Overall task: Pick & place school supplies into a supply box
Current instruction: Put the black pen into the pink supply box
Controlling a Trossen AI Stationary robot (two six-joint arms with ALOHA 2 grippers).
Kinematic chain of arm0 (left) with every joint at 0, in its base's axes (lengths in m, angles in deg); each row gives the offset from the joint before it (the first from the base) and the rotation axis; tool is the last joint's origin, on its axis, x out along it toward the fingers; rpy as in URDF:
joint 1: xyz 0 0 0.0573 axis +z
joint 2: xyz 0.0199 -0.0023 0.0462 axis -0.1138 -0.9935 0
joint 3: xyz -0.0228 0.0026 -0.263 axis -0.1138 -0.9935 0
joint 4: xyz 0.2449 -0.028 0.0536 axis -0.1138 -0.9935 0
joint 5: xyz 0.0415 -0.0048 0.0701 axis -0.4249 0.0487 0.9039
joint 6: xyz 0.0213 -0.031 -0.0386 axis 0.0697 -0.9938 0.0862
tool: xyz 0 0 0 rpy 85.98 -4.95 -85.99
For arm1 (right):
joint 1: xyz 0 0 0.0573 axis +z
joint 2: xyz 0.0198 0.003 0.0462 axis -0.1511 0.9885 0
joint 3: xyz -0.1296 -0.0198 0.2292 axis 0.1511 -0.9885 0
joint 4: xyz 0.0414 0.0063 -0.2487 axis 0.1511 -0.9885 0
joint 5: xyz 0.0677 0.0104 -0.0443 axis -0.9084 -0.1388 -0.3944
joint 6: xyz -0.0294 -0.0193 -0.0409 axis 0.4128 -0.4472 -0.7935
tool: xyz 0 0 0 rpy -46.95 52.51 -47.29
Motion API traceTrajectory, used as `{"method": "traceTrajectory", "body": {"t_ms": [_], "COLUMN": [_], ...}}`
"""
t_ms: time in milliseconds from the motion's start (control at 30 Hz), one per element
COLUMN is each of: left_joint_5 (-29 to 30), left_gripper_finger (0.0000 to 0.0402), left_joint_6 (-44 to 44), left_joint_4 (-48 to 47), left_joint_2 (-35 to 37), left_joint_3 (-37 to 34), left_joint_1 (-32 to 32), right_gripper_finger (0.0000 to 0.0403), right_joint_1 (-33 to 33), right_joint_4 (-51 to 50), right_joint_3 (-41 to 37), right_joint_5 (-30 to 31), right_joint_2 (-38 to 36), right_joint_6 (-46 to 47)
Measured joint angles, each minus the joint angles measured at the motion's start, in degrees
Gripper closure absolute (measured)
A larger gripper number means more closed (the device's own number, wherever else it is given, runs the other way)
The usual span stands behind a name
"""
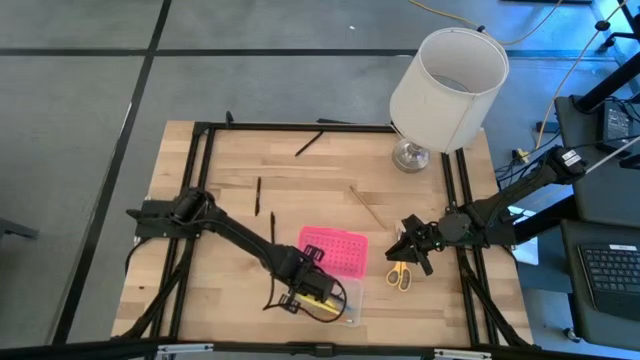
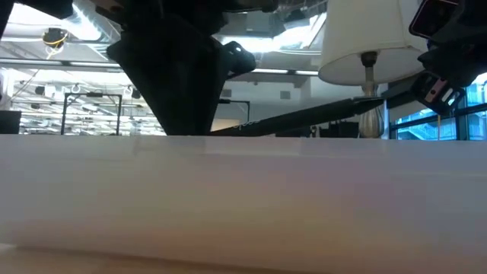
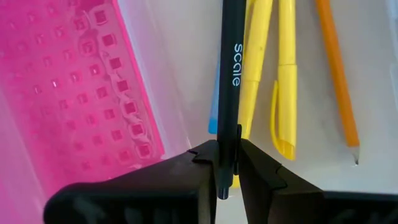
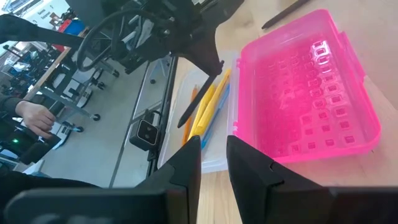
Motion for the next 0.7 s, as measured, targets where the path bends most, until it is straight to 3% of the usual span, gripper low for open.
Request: {"method": "traceTrajectory", "body": {"t_ms": [700], "left_joint_5": [-2.45], "left_gripper_finger": [0.0368], "left_joint_6": [0.30], "left_joint_4": [0.41], "left_joint_2": [-3.65], "left_joint_3": [-0.07], "left_joint_1": [-0.37], "right_gripper_finger": [0.0320], "right_joint_1": [-0.01], "right_joint_4": [-0.33], "right_joint_3": [0.00], "right_joint_5": [0.04], "right_joint_2": [0.02], "right_joint_6": [0.23]}}
